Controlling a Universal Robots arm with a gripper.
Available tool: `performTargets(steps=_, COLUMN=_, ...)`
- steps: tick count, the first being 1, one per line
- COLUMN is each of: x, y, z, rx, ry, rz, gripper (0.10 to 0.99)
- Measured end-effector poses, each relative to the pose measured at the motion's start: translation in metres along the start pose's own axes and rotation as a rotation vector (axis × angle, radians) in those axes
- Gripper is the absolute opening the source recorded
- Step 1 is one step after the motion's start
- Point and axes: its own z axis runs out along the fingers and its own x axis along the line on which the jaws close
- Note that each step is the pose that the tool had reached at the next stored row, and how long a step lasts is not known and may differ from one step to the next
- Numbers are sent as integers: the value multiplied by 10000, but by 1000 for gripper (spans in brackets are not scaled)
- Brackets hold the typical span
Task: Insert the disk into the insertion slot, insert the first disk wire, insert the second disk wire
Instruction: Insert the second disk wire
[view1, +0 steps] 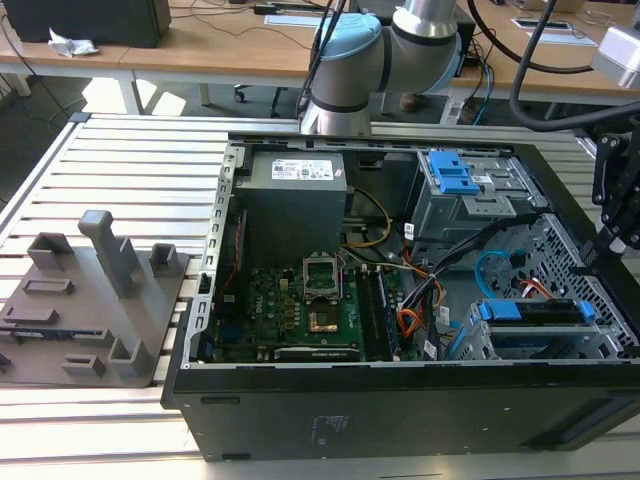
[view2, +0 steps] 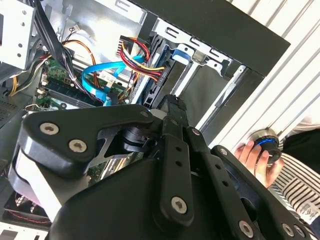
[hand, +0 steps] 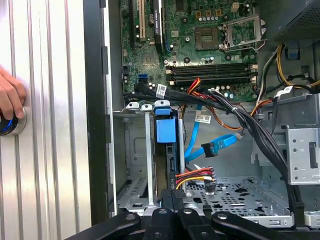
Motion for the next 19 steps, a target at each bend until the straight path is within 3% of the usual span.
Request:
performTargets(steps=3, x=0, y=10, z=-2, rx=0, ry=2, rz=1, gripper=106)
performTargets(steps=6, x=5, y=89, z=2, rx=0, ry=0, rz=0, gripper=106)
performTargets(steps=11, x=15, y=249, z=9, rx=0, ry=0, rz=0, gripper=106)
performTargets(steps=13, x=22, y=363, z=14, rx=2, ry=0, rz=0, gripper=106)
performTargets(steps=15, x=-20, y=416, z=12, rx=3, ry=6, rz=1, gripper=106)
performTargets(steps=19, x=-190, y=445, z=3, rx=7, ry=15, rz=-39, gripper=106)
